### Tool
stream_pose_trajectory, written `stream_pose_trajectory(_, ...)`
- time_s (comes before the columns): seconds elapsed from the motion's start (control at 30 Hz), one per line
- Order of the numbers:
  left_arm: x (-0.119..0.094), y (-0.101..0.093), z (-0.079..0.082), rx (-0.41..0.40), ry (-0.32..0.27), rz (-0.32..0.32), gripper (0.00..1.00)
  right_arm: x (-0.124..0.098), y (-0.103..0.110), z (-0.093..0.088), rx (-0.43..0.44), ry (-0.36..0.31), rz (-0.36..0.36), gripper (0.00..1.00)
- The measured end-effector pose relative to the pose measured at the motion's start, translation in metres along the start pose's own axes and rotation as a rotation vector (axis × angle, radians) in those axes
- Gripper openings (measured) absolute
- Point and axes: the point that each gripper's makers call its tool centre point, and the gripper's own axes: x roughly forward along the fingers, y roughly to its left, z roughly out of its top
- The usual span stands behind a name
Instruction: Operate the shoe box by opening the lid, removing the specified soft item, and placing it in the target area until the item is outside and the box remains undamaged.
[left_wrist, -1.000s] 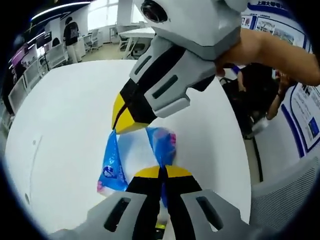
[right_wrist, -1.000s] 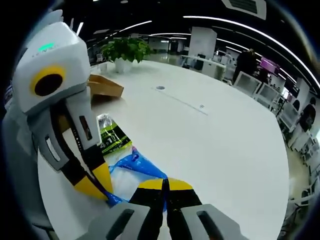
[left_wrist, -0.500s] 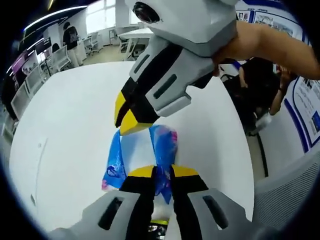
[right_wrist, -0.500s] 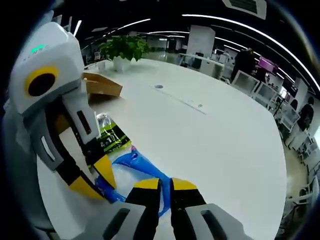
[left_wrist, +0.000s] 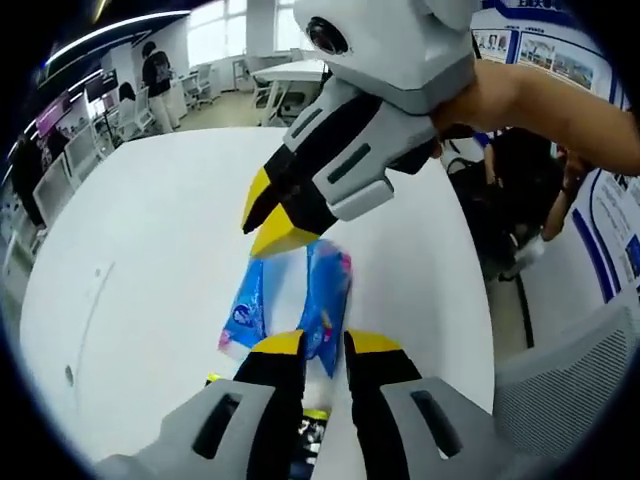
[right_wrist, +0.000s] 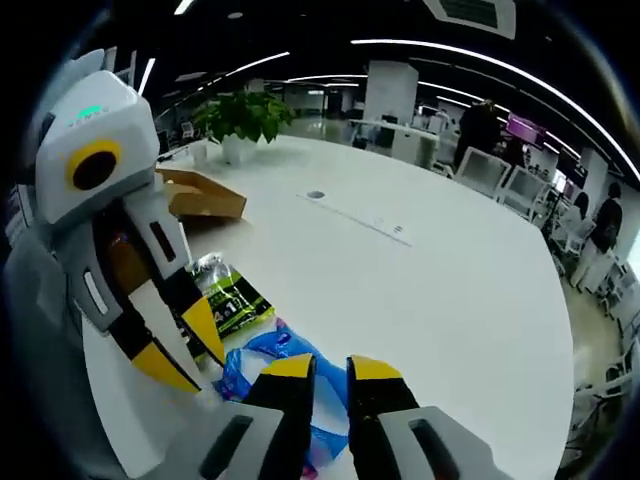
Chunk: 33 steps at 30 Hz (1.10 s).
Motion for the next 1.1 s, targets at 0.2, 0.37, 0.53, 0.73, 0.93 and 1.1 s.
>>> stream_pose_trajectory(0.2,-0.018,-0.003,-0.002,-0.06,-0.032,0.005,0.24,-0.004,0.01,0.007,0.007,-0.008,0.005,0.12)
stream_pose_trajectory(0.37,-0.034,-0.001,-0.009,-0.108,-0.06,0.033,0.25,-0.009,0.022,0.015,0.002,-0.018,0.016,0.13)
stream_pose_trajectory(0.53,-0.054,-0.003,-0.022,-0.134,-0.06,0.052,0.29,-0.011,0.037,0.025,0.014,-0.048,0.041,0.18)
stream_pose_trajectory(0.73,-0.078,0.003,-0.043,-0.188,-0.062,0.095,0.32,-0.01,0.051,0.031,-0.014,-0.056,0.048,0.18)
stream_pose_trajectory(0.93,-0.103,0.008,-0.068,-0.255,-0.082,0.147,0.32,-0.006,0.07,0.036,-0.014,-0.057,0.075,0.21)
stream_pose_trajectory(1.1,-0.12,0.011,-0.082,-0.283,-0.094,0.178,0.33,-0.001,0.086,0.038,0.0,-0.044,0.098,0.26)
